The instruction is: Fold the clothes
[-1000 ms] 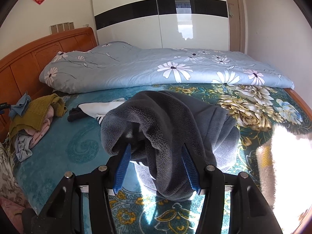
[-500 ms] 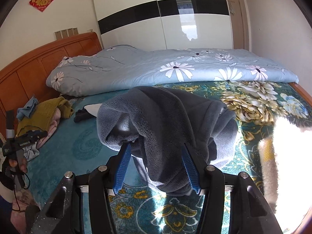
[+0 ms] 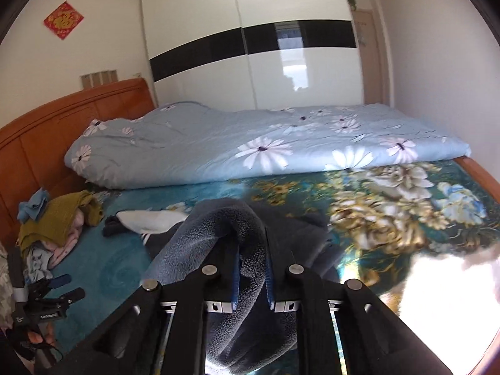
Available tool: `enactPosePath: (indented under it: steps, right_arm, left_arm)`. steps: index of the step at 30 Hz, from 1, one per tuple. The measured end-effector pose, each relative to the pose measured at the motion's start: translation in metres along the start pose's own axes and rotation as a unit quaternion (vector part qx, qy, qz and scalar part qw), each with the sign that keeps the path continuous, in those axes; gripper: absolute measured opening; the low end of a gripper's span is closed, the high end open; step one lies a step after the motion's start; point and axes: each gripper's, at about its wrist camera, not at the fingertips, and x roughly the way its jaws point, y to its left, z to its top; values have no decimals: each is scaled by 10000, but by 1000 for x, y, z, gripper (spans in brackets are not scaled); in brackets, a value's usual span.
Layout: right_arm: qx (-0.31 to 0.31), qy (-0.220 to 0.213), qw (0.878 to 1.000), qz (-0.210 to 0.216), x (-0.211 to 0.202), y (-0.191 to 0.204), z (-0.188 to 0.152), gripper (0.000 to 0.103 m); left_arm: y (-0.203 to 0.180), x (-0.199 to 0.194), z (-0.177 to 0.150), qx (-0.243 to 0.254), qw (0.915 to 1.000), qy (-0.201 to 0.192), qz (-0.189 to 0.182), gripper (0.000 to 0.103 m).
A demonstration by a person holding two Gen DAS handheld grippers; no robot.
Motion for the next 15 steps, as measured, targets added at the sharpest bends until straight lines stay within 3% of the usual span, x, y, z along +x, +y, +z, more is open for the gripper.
enactPosePath:
  steps: [3,6,10,15]
  right_arm:
    - [349,-245,9975,-561,-12,-48,18,14]
    - [633,-197,9925,-1023,-13,-86,21,14]
    - [780,222,9864,-1428,10,-117,13,14]
    - [783,592,9866,-1303,22,-129,5,15]
  left_arm:
    - [5,-6,2,-240,9990,-295,-248,87]
    - [4,-16,8,-224,9965,-683,-419,87]
    - [-13,-6,15,224,9974,-473,-491,87]
    - [-29,10,14,626,9973,-107,-360,87]
